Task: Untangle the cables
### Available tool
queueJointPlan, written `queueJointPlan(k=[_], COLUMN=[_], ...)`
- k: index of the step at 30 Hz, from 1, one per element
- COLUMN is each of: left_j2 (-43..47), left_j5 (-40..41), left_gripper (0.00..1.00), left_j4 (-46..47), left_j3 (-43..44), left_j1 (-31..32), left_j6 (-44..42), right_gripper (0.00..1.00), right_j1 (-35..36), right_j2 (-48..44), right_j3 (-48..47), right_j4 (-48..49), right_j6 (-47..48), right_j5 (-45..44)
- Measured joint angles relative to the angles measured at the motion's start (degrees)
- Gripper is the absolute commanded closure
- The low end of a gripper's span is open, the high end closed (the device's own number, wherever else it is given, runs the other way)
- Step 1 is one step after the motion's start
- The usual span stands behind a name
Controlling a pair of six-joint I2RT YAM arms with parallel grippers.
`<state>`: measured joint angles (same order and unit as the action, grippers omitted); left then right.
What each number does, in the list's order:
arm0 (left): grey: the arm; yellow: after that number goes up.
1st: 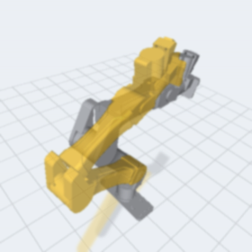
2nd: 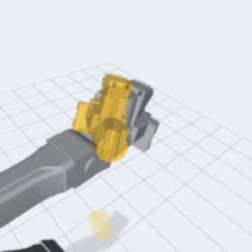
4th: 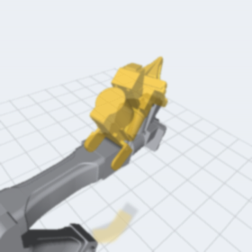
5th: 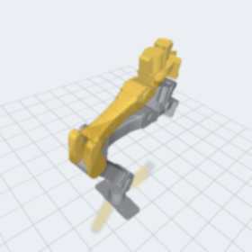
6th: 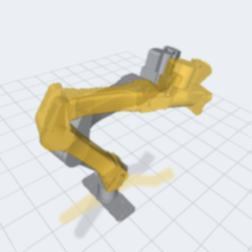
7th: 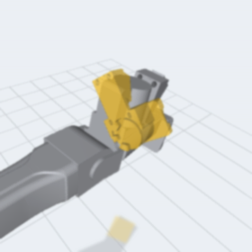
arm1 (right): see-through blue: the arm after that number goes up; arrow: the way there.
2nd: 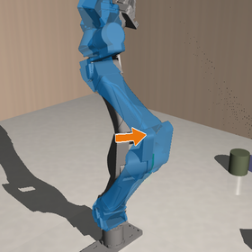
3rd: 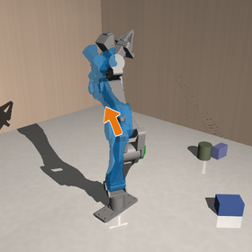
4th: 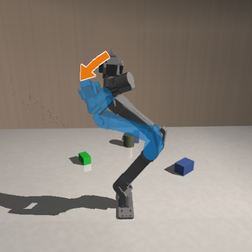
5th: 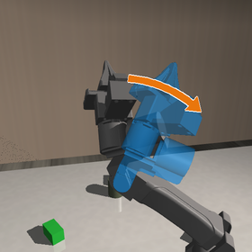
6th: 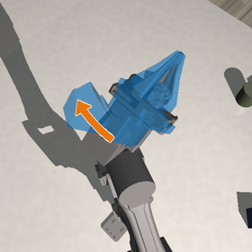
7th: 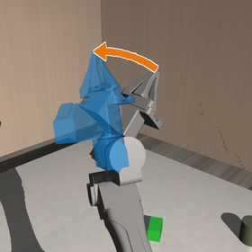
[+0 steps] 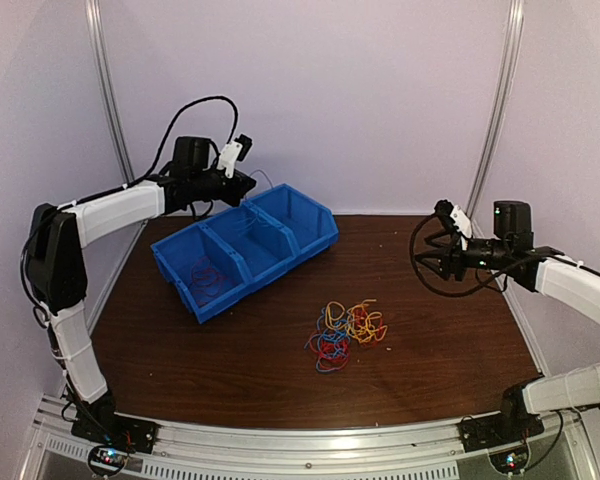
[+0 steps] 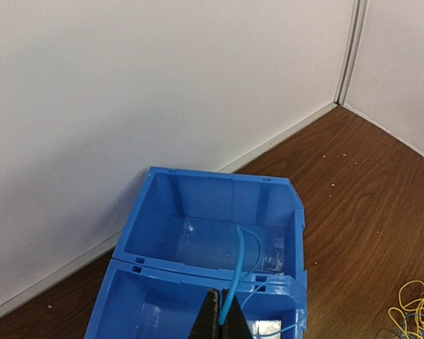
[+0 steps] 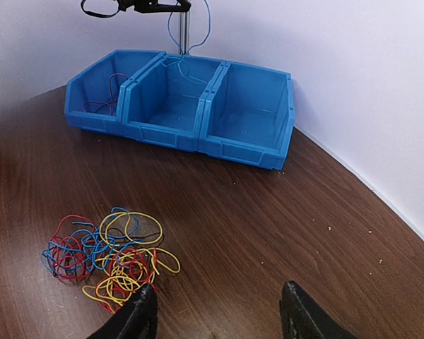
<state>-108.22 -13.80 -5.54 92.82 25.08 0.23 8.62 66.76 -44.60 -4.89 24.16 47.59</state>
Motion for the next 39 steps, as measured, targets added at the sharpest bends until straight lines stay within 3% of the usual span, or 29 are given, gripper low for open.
queueJointPlan(k=[9, 19, 30, 39], left_j2=[-2.38, -8.83, -13.81, -9.73], left_j5=[-0.98, 3.43, 4.79, 3.04], left_gripper=[1.0, 0.99, 0.59, 0.53], left_j4=[-2.19, -7.48, -12.83, -15.02], left_j3=[0.0, 1.55, 6.73, 5.81], left_j1=[-4.87, -5.27, -5.27, -5.09], left_j6=[-0.02, -0.85, -0.52, 1.44], right_gripper=[0.41, 0.4, 0.4, 0.4], right_j1=[0.0, 0.0, 0.0, 0.0], right_j2=[0.11, 0.22, 0.26, 1.14], right_j3=[0.0, 0.0, 0.0, 0.0], right_j4=[-0.02, -0.07, -0.11, -0.42], right_j6=[1.14, 1.42, 1.62, 2.05], right_j5=[0.0, -0.02, -0.07, -0.09])
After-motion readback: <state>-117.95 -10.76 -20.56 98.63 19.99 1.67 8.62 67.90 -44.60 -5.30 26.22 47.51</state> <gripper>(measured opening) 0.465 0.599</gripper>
